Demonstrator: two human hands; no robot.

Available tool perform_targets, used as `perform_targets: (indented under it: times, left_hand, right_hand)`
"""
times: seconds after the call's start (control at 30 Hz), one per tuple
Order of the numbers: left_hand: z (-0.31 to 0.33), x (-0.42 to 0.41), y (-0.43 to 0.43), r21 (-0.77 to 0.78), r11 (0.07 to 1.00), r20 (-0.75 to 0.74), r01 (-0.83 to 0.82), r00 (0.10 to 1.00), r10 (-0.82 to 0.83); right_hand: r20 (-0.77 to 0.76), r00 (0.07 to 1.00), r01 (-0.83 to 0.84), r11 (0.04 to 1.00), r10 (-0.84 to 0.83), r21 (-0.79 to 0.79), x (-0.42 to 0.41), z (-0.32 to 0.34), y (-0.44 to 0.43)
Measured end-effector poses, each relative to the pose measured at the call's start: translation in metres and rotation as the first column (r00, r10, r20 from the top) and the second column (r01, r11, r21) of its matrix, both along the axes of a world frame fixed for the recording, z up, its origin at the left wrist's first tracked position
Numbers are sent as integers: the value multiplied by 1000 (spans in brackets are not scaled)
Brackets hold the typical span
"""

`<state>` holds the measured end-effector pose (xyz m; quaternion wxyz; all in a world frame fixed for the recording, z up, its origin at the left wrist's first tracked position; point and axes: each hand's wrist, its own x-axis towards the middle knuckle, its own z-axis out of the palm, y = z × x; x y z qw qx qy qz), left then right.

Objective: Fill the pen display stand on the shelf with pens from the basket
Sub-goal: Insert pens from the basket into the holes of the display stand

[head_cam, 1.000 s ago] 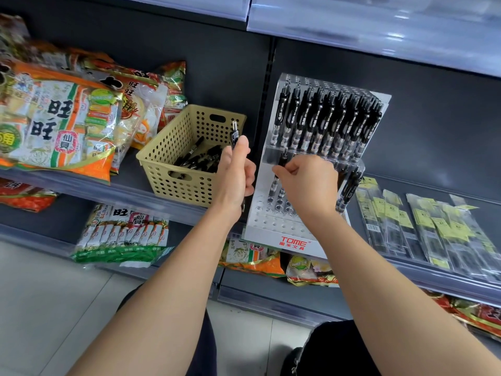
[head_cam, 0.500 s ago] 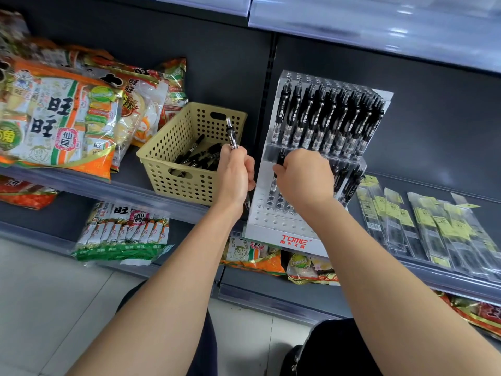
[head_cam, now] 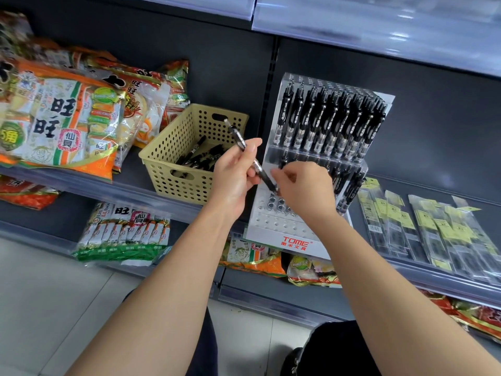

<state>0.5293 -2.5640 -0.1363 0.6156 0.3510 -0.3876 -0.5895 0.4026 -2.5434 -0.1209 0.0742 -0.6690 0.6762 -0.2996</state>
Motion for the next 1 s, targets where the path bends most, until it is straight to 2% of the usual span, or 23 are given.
perform_targets:
  times: [0.07, 0.13, 0.17, 0.2, 0.27, 0.3, 0.37, 0.47, 0.63, 0.73, 0.9, 1.0]
  left_hand:
    - [1, 1, 0, 32, 999, -116, 42, 993, -38]
    - [1, 1, 0, 43, 998, -126, 52, 991, -47]
    - [1, 1, 1, 37, 998, -79, 41, 996, -38]
    - [1, 1, 1, 22, 1000, 2, 22, 1000, -22]
    - [1, -2, 3, -37, 999, 198, -22, 980, 28]
    - [1, -3, 4, -73, 997, 278, -33, 959, 52]
    - [0, -7, 4, -141, 989, 402, -38, 911, 92]
    - [0, -8, 5, -231, 971, 476, -63, 863, 169]
    - [-1, -7, 7, -374, 927, 542, -15, 808, 231]
    - [-4, -9, 6, -380, 925, 546, -10, 805, 234]
    - [-5, -3, -1, -339, 940, 554, -32, 801, 227]
    - [-8, 3, -5, -299, 951, 588, -81, 769, 250]
  right_hand:
    - [206, 977, 31, 995, -50, 94, -2, 5, 0]
    - [357, 929, 33, 982, -99, 184, -1, 12, 3]
    - [324, 941, 45, 985, -98, 167, 0, 15, 5]
    - [209, 974, 72, 994, -89, 84, 2, 16, 7]
    - [-19, 995, 91, 982, -95, -167, 6, 18, 10]
    - [-49, 996, 64, 963, -80, -262, 10, 21, 11]
    - [-20, 999, -34, 935, 28, -354, 13, 26, 9]
    - [79, 982, -138, 933, 173, -331, 15, 37, 8]
    - [103, 979, -141, 947, 177, -288, 17, 48, 8]
    - [86, 984, -129, 962, 153, -240, 16, 52, 6]
    - [126, 991, -2, 944, 46, -329, 9, 57, 2]
    - [119, 993, 24, 946, 15, -322, 8, 50, -1]
